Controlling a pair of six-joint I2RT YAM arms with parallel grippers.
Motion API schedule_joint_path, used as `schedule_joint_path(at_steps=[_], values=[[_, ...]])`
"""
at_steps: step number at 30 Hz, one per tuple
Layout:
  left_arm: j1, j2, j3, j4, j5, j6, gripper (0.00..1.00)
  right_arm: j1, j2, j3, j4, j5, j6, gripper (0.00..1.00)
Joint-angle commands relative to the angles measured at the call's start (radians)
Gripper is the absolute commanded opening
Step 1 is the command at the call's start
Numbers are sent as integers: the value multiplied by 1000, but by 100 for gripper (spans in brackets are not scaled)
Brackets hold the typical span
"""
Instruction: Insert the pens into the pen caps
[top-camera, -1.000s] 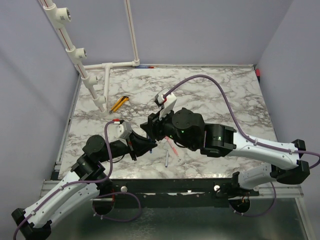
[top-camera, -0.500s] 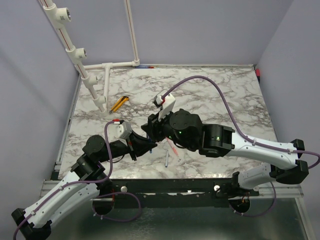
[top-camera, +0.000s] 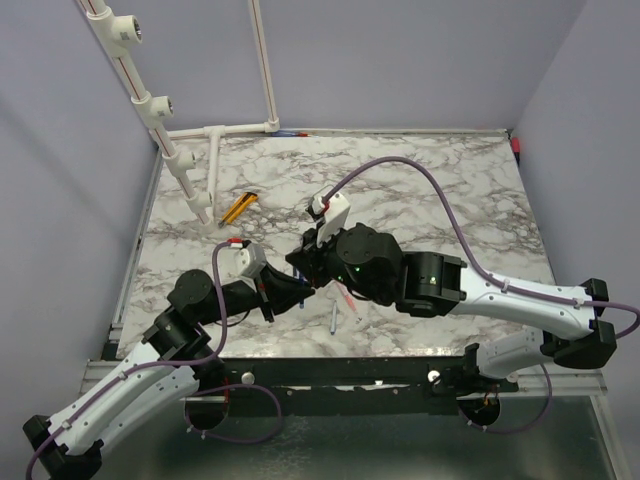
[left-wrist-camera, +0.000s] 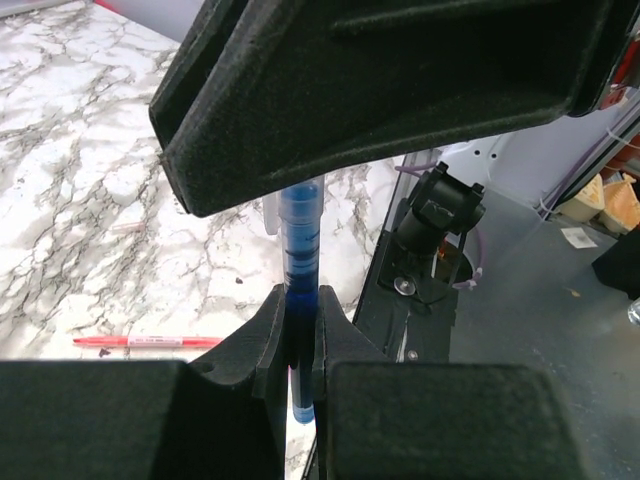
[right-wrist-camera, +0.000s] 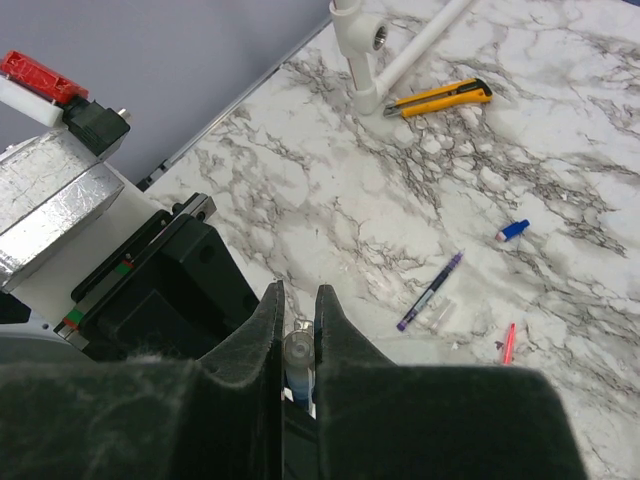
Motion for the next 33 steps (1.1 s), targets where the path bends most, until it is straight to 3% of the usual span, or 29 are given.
schedule_joint_path(at_steps=[1, 14, 33], values=[[3, 9, 40, 13, -47, -3, 0, 7, -26, -42, -11, -37, 8, 1], [4, 113, 230, -20, -86, 35, 0, 24, -58, -177, 20, -65, 61, 1], [4, 173, 352, -38, -83, 65, 0, 49, -75, -282, -10, -73, 131, 1]])
